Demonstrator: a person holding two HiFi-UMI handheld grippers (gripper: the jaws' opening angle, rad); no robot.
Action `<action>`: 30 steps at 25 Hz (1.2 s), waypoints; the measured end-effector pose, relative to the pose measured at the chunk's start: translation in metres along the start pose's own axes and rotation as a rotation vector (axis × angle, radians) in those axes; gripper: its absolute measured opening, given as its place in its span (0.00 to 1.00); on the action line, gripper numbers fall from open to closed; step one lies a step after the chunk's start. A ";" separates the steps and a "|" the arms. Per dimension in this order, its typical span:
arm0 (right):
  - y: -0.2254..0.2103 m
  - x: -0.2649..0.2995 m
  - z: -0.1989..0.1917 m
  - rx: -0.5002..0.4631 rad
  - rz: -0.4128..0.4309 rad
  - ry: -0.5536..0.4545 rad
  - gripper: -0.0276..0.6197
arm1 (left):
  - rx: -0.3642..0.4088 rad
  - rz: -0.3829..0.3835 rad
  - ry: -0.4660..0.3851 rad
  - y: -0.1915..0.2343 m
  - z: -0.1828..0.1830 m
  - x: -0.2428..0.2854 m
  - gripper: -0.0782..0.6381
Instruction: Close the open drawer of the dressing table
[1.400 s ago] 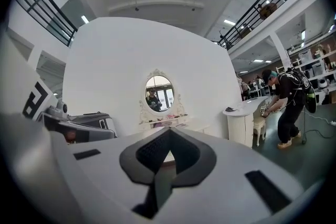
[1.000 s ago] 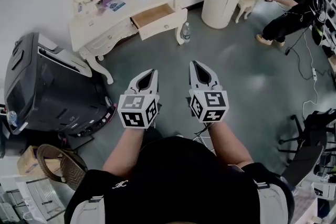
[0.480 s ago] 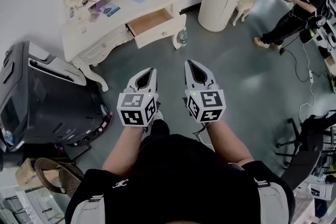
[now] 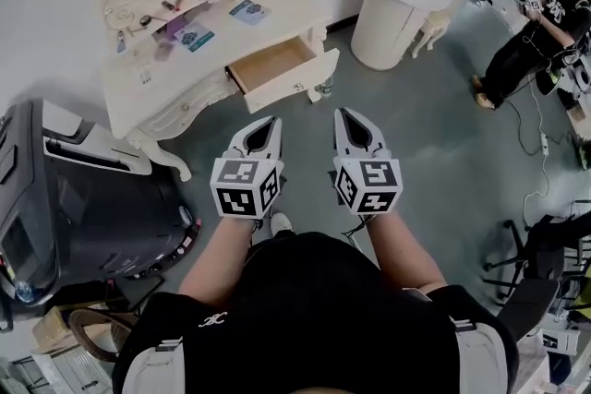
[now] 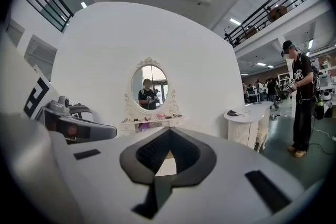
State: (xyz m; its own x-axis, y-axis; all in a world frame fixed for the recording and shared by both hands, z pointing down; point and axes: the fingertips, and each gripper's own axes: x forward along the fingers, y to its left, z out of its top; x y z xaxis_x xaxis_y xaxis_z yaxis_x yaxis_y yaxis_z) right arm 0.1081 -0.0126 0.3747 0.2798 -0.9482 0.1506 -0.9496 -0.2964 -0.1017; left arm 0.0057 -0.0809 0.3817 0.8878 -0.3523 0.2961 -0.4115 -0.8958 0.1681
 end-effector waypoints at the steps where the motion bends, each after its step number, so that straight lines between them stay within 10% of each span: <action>1: -0.001 0.009 0.000 -0.001 -0.009 0.006 0.06 | -0.001 -0.007 0.005 0.007 0.002 0.007 0.12; 16: -0.015 0.114 -0.008 0.028 -0.038 0.066 0.06 | -0.017 -0.026 0.060 0.083 0.015 0.072 0.12; 30: -0.058 0.198 -0.097 -0.052 0.177 0.317 0.06 | -0.109 0.165 0.112 0.102 0.004 0.129 0.12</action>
State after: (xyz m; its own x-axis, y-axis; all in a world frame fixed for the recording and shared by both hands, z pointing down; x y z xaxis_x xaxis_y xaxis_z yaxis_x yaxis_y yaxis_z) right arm 0.2049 -0.1716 0.5062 0.0605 -0.8992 0.4334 -0.9876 -0.1170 -0.1049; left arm 0.0792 -0.2185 0.4337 0.7807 -0.4539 0.4294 -0.5745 -0.7917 0.2076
